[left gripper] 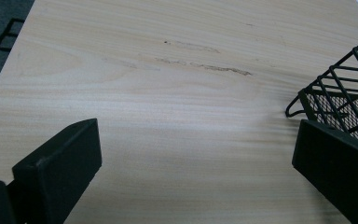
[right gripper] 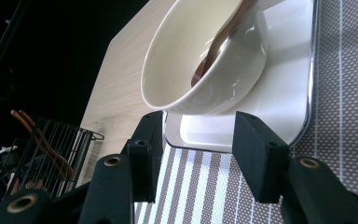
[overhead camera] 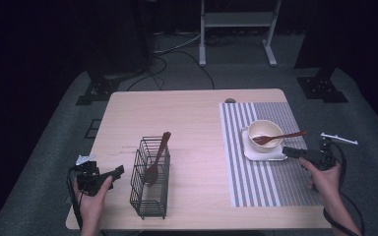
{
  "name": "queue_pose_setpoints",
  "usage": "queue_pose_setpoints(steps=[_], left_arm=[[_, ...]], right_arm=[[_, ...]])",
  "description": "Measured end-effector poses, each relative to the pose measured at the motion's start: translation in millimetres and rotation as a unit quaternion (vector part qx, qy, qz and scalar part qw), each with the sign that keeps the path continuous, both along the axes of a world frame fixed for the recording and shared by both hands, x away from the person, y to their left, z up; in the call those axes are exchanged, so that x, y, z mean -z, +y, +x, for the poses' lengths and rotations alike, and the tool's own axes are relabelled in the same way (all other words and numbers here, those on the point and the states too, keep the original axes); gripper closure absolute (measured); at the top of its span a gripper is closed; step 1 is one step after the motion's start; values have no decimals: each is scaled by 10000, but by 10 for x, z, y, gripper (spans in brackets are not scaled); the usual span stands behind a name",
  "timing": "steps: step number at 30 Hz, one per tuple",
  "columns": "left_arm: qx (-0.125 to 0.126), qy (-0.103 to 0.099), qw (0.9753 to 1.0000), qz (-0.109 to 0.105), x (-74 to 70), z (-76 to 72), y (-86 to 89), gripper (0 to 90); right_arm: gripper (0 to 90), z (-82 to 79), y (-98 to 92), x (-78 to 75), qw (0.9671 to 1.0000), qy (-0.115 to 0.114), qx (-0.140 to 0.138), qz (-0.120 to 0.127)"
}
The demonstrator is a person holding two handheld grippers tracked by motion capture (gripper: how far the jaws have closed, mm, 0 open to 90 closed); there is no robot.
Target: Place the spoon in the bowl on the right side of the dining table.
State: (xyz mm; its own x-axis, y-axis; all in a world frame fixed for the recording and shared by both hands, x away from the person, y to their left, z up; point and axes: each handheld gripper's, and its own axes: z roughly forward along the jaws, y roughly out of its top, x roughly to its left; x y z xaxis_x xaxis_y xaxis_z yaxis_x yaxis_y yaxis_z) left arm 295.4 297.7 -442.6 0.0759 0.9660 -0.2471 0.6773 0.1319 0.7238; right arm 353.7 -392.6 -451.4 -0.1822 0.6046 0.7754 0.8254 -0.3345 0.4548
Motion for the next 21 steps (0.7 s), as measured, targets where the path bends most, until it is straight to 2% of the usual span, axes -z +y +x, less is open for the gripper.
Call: queue_pose_setpoints(steps=[21], left_arm=[[-12, -22, 10000, -15, -1, 0, -5, 2]], right_arm=[[514, -193, 93, 55, 9997, -59, -211, -51]])
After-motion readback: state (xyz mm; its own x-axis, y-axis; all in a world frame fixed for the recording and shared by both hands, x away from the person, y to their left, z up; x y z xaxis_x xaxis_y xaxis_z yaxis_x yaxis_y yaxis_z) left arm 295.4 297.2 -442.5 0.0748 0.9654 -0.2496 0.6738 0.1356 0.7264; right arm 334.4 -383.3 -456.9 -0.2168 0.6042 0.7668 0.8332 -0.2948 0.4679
